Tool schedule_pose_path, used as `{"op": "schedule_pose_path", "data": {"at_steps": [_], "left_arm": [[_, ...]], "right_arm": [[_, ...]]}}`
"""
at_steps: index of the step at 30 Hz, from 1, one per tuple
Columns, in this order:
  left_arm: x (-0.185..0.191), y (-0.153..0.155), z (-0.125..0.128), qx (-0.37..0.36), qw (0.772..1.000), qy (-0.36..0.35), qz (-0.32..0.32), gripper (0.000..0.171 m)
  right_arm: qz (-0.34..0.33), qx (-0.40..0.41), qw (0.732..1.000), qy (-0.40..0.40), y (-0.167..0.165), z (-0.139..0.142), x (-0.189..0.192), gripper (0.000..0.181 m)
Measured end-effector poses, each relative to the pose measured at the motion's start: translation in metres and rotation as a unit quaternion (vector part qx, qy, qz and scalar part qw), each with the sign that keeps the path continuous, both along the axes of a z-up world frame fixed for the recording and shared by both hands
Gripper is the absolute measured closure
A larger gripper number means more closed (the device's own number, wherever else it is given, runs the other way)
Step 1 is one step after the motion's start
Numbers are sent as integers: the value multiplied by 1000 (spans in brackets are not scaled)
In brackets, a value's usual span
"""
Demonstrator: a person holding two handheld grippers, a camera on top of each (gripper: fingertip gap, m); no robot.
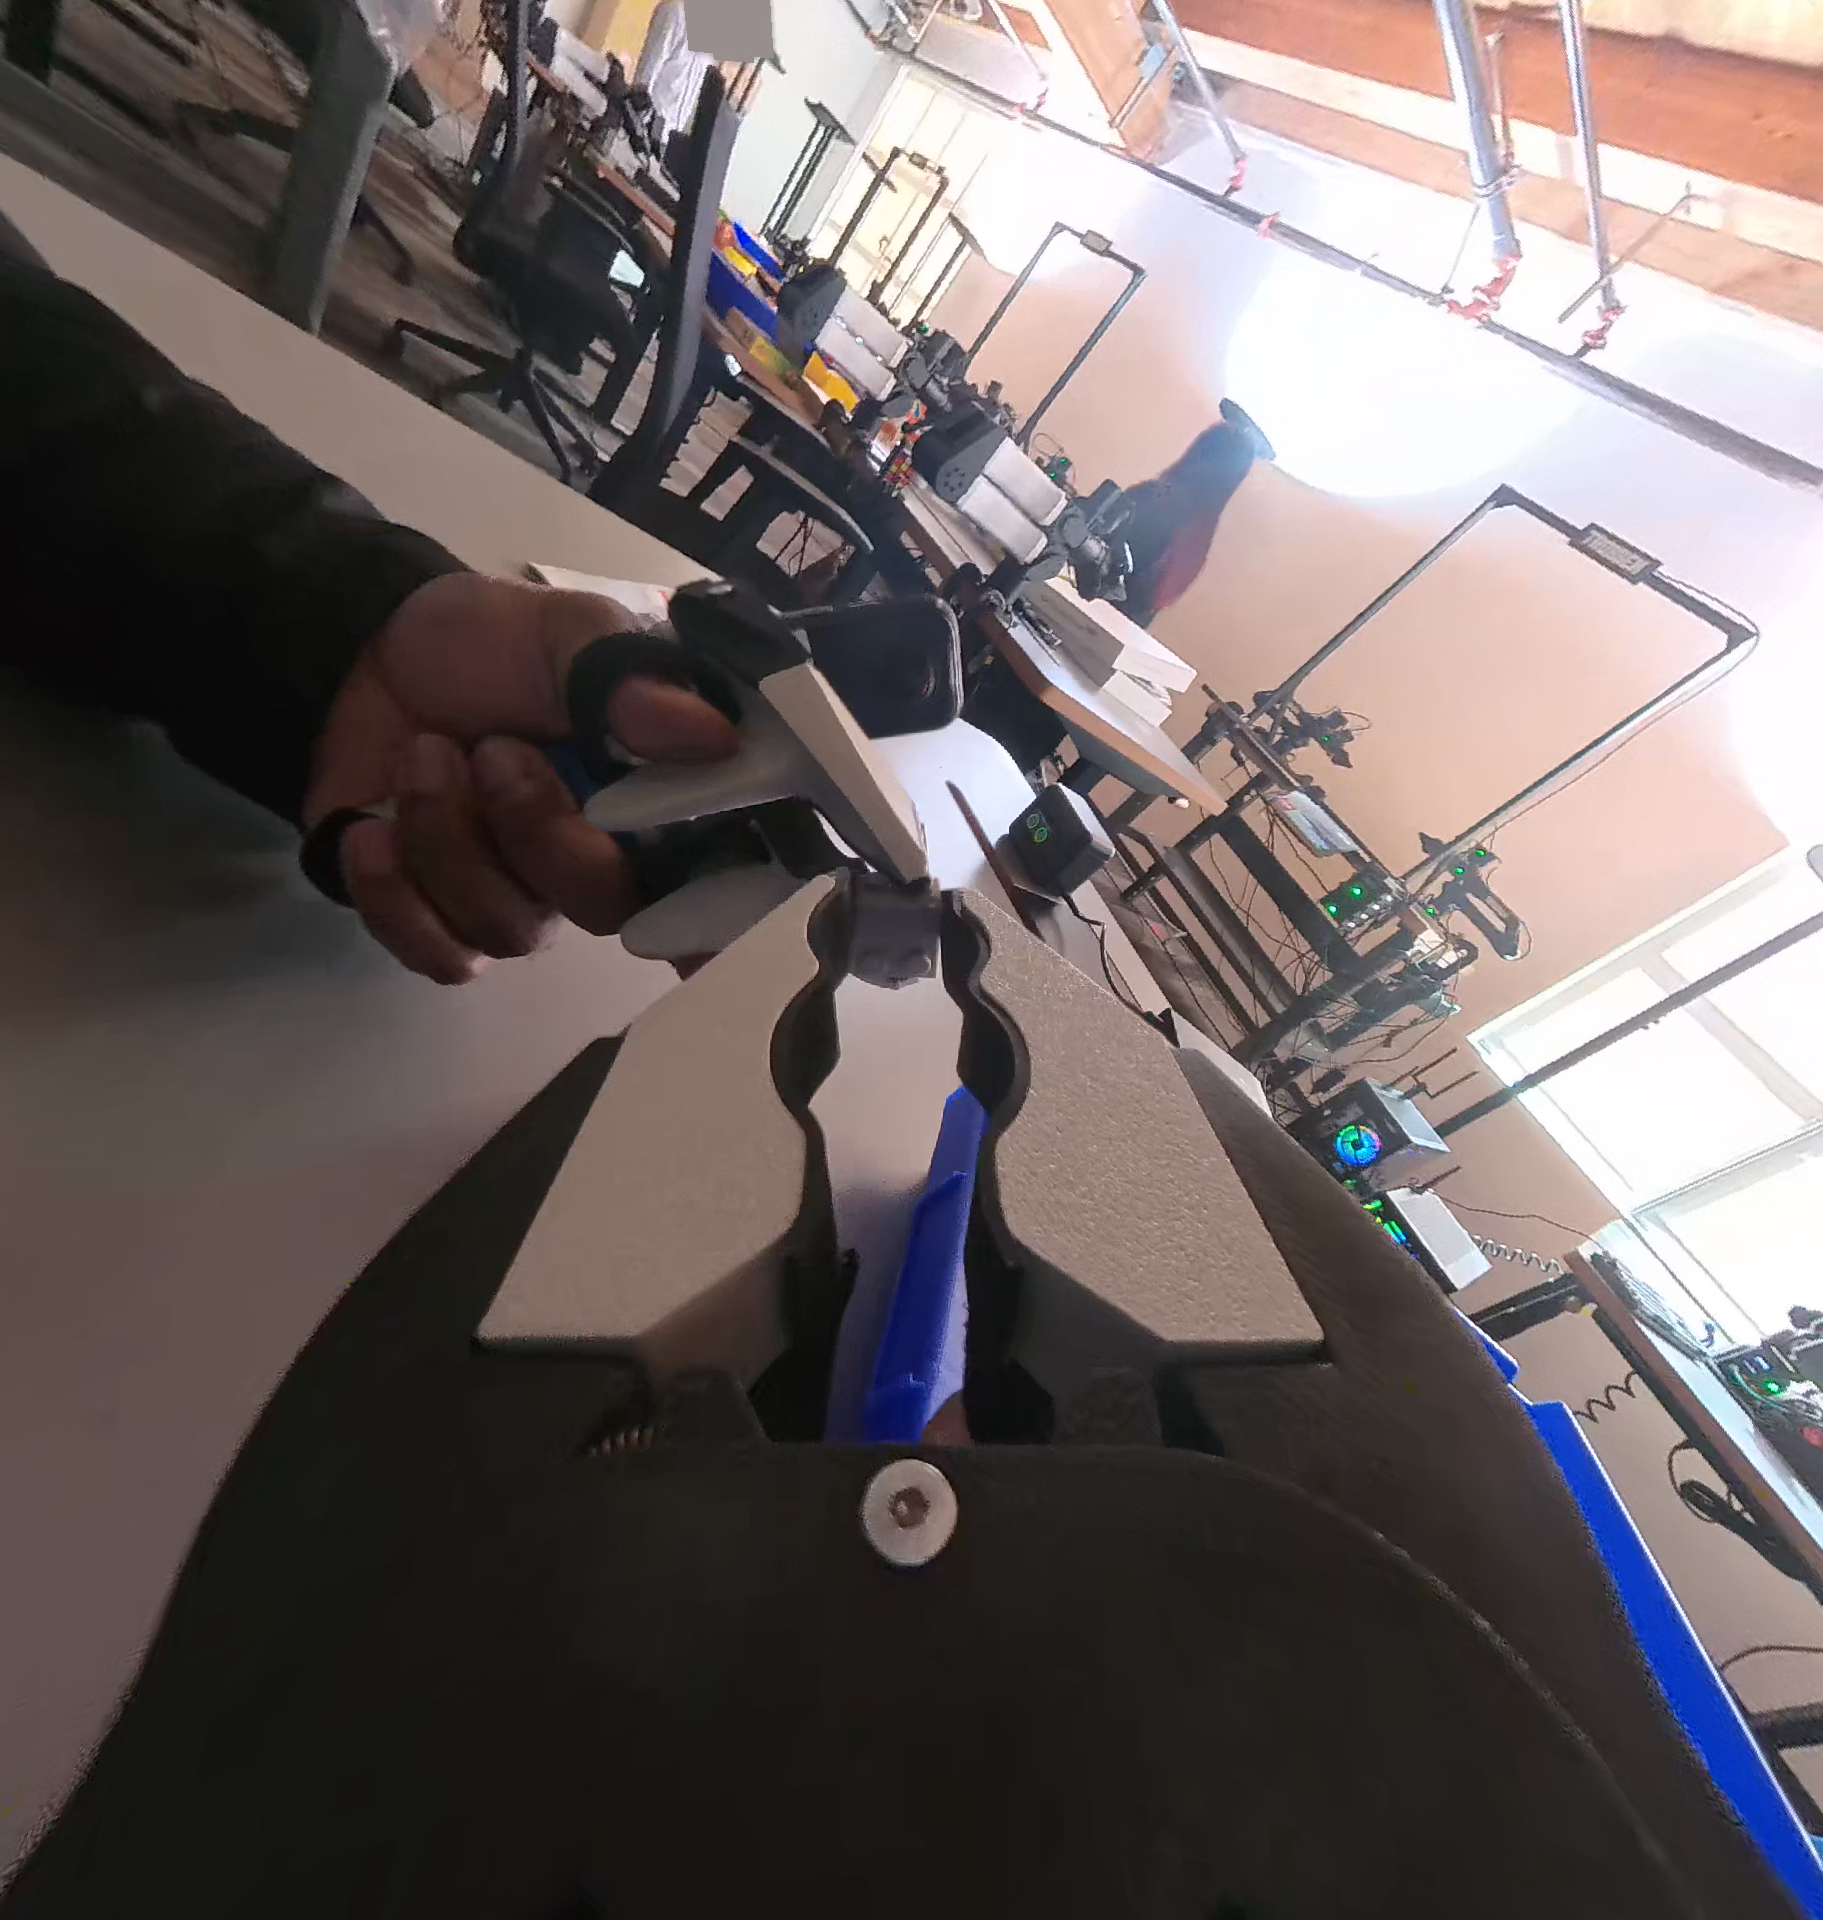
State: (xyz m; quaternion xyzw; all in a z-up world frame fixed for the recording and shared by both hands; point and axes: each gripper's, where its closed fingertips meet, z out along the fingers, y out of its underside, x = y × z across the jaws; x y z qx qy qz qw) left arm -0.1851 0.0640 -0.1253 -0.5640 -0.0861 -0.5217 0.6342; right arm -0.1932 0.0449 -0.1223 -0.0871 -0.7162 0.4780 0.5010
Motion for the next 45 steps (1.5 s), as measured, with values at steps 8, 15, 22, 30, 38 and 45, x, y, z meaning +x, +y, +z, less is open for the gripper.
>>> {"op": "schedule_pose_path", "data": {"at_steps": [8,15,22,30,38,45], "left_arm": [[3,0,-1,0,1000,6,-6,154],[5,0,-1,2,1000,13,-8,154],[8,0,0,11,1000,15,-12,154],[8,1,1,13,1000,23,-3,155],[5,1,2,13,999,42,20,154],[4,1,2,15,999,41,22,154]], "right_arm": [[11,12,1000,-4,1,-1,4,165],[17,19,1000,-4,1,-1,6,165],[34,21,999,-7,2,1,10,165],[33,24,999,-5,4,2,10,164],[15,35,999,12,6,3,7,165],[15,34,999,11,7,3,7,165]]}}
